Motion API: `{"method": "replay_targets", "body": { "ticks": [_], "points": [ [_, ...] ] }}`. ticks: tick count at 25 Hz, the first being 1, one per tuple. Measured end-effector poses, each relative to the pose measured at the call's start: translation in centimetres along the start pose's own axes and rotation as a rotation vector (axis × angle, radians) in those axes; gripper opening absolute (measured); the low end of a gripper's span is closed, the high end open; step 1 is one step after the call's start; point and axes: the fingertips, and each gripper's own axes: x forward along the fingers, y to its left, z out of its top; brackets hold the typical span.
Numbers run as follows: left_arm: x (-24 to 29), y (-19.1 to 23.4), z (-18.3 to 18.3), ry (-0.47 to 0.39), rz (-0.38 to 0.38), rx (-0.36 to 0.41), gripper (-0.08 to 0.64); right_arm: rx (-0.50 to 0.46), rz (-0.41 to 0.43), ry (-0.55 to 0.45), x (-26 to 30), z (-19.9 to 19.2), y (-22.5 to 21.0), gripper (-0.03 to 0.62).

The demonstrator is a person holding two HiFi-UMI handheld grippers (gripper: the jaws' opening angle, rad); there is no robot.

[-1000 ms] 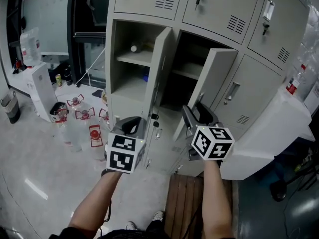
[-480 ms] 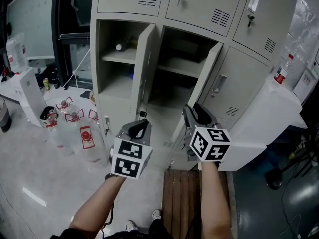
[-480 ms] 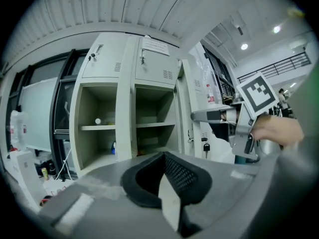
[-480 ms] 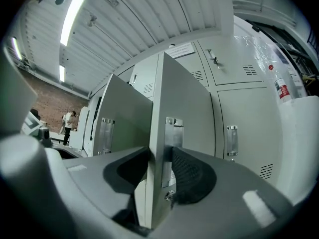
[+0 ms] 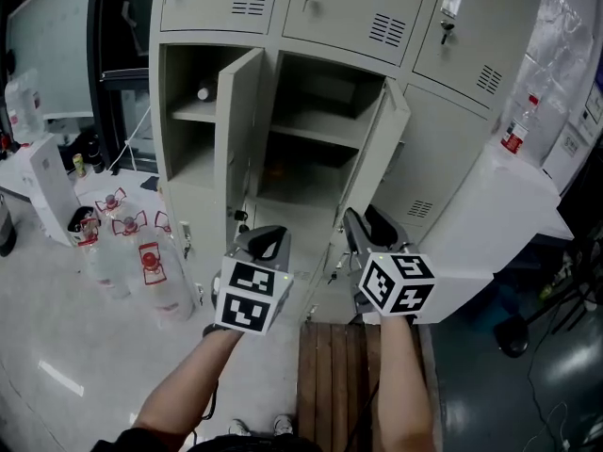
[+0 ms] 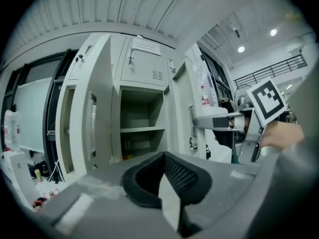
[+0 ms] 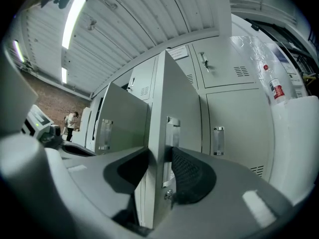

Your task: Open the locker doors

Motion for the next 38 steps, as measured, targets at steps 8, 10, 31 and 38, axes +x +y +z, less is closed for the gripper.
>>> {"method": "replay_targets", "body": {
  "ticks": [8,10,31,38],
  "points": [
    [2.3,-4.2,1.3,-0.011,-0.03,0.01,0.002,0.007,-0.039,0.001,-3.0,-0.6,-4.3,0.136],
    [2.8,-5.2,1.5,-0.008,-0.041,0.011,0.002,0.007,-0.052,0.006,-3.6,-0.6,-5.4,0.126],
    [5.5,-8.5,1.6,0.014,-0.063,0.025,0.003,-0.032,-0.179,0.031,-6.9,-0.6,-11.7,0.097],
    [4.0,-5.9,0.8,0.03,-0.034,0.015,0.003,-0.029,-0.152,-0.014,-8.0,0.2,-8.4,0.097]
  ]
}}
